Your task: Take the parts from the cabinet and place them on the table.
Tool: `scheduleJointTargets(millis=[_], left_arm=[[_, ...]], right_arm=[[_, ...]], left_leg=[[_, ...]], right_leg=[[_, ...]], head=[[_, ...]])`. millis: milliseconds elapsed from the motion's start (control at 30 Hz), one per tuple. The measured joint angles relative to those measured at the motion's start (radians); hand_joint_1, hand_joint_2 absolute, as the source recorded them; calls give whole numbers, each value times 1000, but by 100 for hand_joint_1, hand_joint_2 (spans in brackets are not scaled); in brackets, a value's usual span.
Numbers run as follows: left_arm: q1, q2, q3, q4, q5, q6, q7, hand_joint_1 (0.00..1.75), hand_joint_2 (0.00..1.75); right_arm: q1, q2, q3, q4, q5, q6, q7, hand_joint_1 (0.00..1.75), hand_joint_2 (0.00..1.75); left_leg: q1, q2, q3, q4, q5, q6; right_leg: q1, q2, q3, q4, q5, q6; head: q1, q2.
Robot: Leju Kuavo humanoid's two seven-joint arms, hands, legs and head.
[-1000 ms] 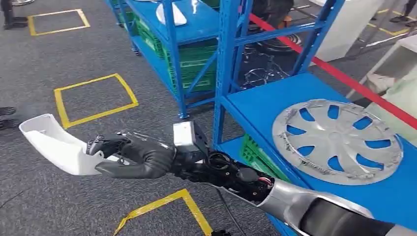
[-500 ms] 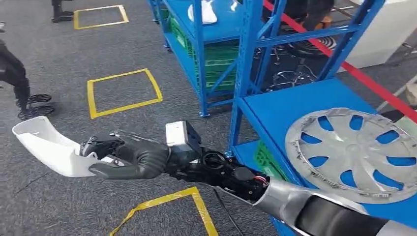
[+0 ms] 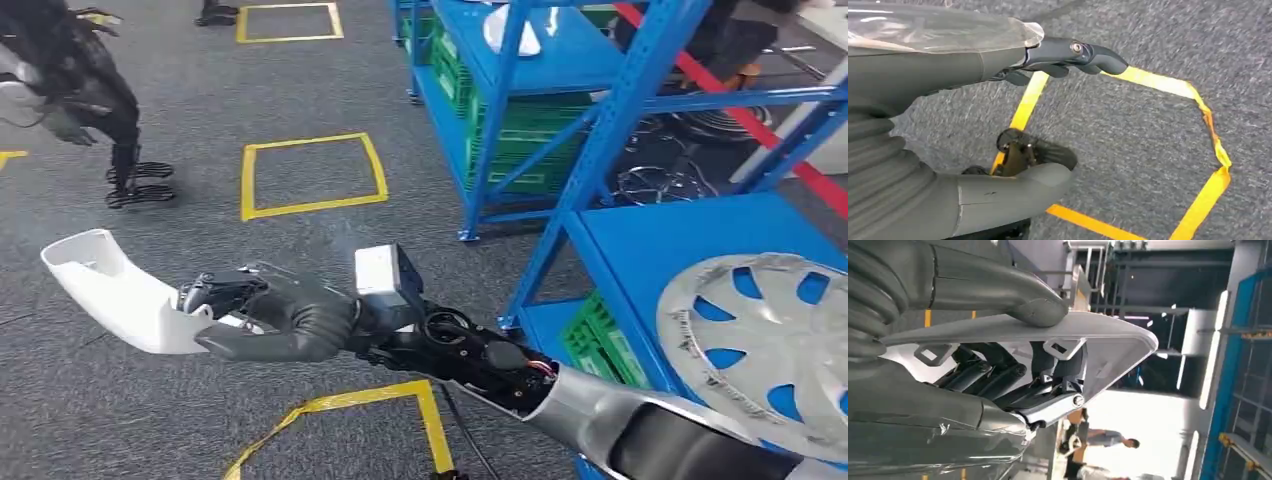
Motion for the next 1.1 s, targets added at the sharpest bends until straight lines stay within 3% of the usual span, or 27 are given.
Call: scheduleJointTargets(millis=[33,100,133,167,200,267,300,333,367,433,467,500,533,567,600,633,667,700,733,800,833,867,900,967,1000,1033,1100], left_arm=[[0,0,0,0,0,0,0,0,175],[-1,-3,0,0,-2,0,0,0,175],[-1,-5,0,0,-3,0,0,0,175],[-3,-6,0,0,-3,0,0,0,175],[-2,-8,0,0,-3,1,0,0,175],[4,-7,0,0,-3,2,0,0,175],[5,-4,0,0,-2,3,0,0,175],[7,-6,0,0,-2,3,0,0,175],[6,-6,0,0,-1,3,0,0,175],[3,-6,0,0,-1,3,0,0,175],[3,-6,0,0,-1,3,0,0,175],[4,-6,0,0,-1,3,0,0,175],[6,-5,0,0,-1,3,3,0,175],[7,-4,0,0,-1,3,3,0,175],[7,-3,0,0,-1,3,3,0,175],[5,-2,0,0,-1,3,3,0,175],[1,-6,0,0,-1,3,4,0,175],[1,-4,0,0,-1,2,4,0,175],[2,-5,0,0,-1,2,4,0,175],[4,-5,0,0,-1,1,4,0,175],[5,-5,0,0,-2,0,4,0,175],[4,-4,0,0,-3,-1,5,0,175],[2,-4,0,0,-3,-1,4,0,175],[0,-4,0,0,-4,-2,5,0,175],[0,-4,0,0,-5,-2,7,0,175],[0,-4,0,0,-5,-2,7,0,175],[0,-5,0,0,-5,-2,7,0,175]], right_arm=[[0,0,0,0,0,1,1,175,175],[-1,0,0,0,0,2,2,175,175],[-2,0,0,0,0,2,2,175,175],[-3,0,0,0,0,3,1,175,175],[-3,0,0,0,0,3,1,175,175],[-2,0,0,0,0,6,1,175,175],[-3,2,0,0,-2,8,1,175,175],[-3,2,0,0,-2,10,1,175,175],[-4,3,0,0,-2,11,0,175,175],[-2,3,0,0,-2,11,2,175,175],[-1,3,0,1,-2,11,2,175,175],[0,3,1,1,-2,11,2,175,175],[0,3,1,2,-2,12,2,175,175],[0,3,1,2,-3,12,2,175,175],[-1,3,1,2,-5,13,1,175,175],[-2,3,1,2,-5,13,1,175,175],[-2,3,1,2,-6,13,1,175,175],[-3,3,1,2,-6,13,2,175,175],[-3,3,1,2,-6,14,1,175,175],[-3,3,1,2,-7,15,1,175,175],[-4,3,0,1,-7,14,1,175,175],[-5,3,0,1,-8,14,1,175,175],[-5,3,0,1,-8,14,1,175,175],[-2,2,0,2,-8,14,2,175,175],[-2,1,0,2,-9,14,3,175,175],[-1,1,0,2,-10,14,5,175,175],[-2,1,0,2,-11,14,6,175,175]], left_leg=[[0,-12,0,1,0,0],[-1,-36,4,1,0,-1],[1,-45,3,0,1,-2],[-4,-54,-2,5,2,-6],[1,-62,-7,3,6,-12],[6,-76,-9,-3,10,-25],[0,-80,-10,-3,10,-31],[4,-39,-15,15,-6,-29],[2,-3,-42,69,-44,-33],[7,15,-126,246,-127,-44],[9,18,-161,315,-148,-50],[11,20,-171,334,-145,-53],[14,23,-154,301,-118,-57],[18,28,-115,228,-79,-60],[19,41,-64,131,-37,-62],[19,70,-9,34,-2,-63],[10,94,2,5,-12,-57],[11,74,-1,5,-7,-44],[10,68,-3,7,-10,-38],[8,51,-3,6,-8,-27],[13,44,0,3,-6,-19],[13,37,0,3,-5,-14],[12,31,0,3,-5,-9],[9,12,-1,3,-6,-7],[8,1,0,4,-6,-6],[7,-9,1,4,-6,-6],[6,-36,5,4,-6,-7]], right_leg=[[0,2,19,-46,36,-4],[1,21,105,-234,134,-17],[1,55,142,-315,163,-25],[-2,75,154,-344,153,-28],[2,65,152,-344,155,-25],[6,54,152,-346,156,-29],[-3,42,159,-360,164,-35],[-5,32,164,-370,169,-38],[-5,23,164,-373,171,-43],[-5,0,161,-373,171,-43],[-5,-12,159,-373,170,-43],[-5,-22,159,-373,169,-43],[-6,-32,159,-372,168,-41],[-6,-40,160,-370,166,-38],[-8,-48,160,-366,163,-34],[-9,-57,161,-360,158,-28],[2,-61,156,-352,150,-21],[2,-69,158,-352,149,-17],[2,-73,161,-353,147,-14],[-3,-87,165,-351,143,-3],[-10,-65,162,-338,130,6],[-11,-31,144,-291,95,8],[-11,-13,105,-206,50,9],[-11,-1,22,-32,-16,12],[-11,0,-1,8,-21,10],[-11,1,0,-4,0,7],[-11,12,69,-166,101,-5]], head=[[2,0],[6,0],[9,0],[5,0],[3,0],[5,0],[3,0],[1,0],[-12,0],[-22,0],[-23,0],[-26,0],[-27,0],[-28,0],[-28,0],[-30,0],[-39,0],[-30,0],[-22,0],[-21,0],[-20,0],[-16,0],[-6,0],[4,0],[7,0],[7,0],[11,0]])
